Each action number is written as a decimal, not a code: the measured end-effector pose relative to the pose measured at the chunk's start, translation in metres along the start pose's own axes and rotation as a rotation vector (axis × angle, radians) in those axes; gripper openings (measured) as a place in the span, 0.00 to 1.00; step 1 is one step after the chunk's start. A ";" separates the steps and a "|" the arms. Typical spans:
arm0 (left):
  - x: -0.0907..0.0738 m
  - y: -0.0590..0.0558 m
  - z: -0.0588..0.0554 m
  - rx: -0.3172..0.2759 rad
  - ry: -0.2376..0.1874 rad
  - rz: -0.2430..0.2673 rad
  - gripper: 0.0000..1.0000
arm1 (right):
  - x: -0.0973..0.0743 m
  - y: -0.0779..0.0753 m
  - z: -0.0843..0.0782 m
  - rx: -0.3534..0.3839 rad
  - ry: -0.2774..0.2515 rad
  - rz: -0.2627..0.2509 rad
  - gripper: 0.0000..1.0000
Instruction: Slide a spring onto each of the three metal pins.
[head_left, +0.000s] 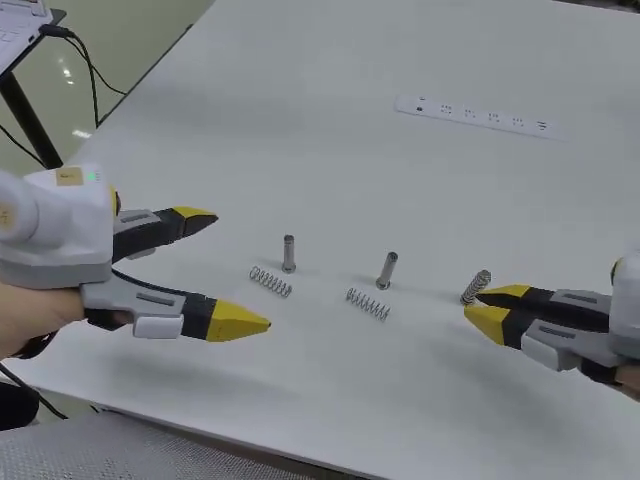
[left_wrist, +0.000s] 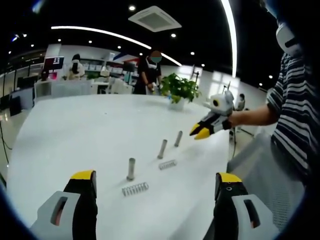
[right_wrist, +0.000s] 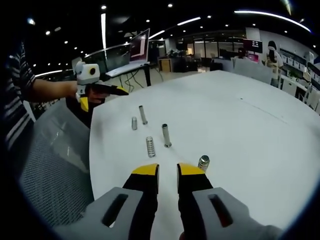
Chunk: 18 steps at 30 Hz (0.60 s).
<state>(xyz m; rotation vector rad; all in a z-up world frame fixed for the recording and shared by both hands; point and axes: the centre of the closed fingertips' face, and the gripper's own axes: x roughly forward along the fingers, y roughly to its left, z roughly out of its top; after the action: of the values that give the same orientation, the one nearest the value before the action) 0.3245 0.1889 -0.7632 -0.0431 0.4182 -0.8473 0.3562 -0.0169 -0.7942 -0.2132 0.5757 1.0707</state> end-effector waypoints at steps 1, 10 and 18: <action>0.000 0.000 0.000 -0.002 0.000 0.000 0.96 | 0.001 0.001 0.000 -0.001 0.001 0.004 0.12; 0.000 0.000 -0.002 -0.005 0.007 0.001 0.95 | 0.020 0.019 0.006 -0.023 0.009 0.061 0.12; 0.000 0.000 -0.002 -0.004 0.007 0.001 0.95 | 0.038 0.034 0.015 -0.049 0.008 0.104 0.12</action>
<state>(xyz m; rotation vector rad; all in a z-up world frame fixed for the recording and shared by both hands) 0.3237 0.1893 -0.7648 -0.0441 0.4265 -0.8460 0.3451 0.0349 -0.7984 -0.2325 0.5726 1.1863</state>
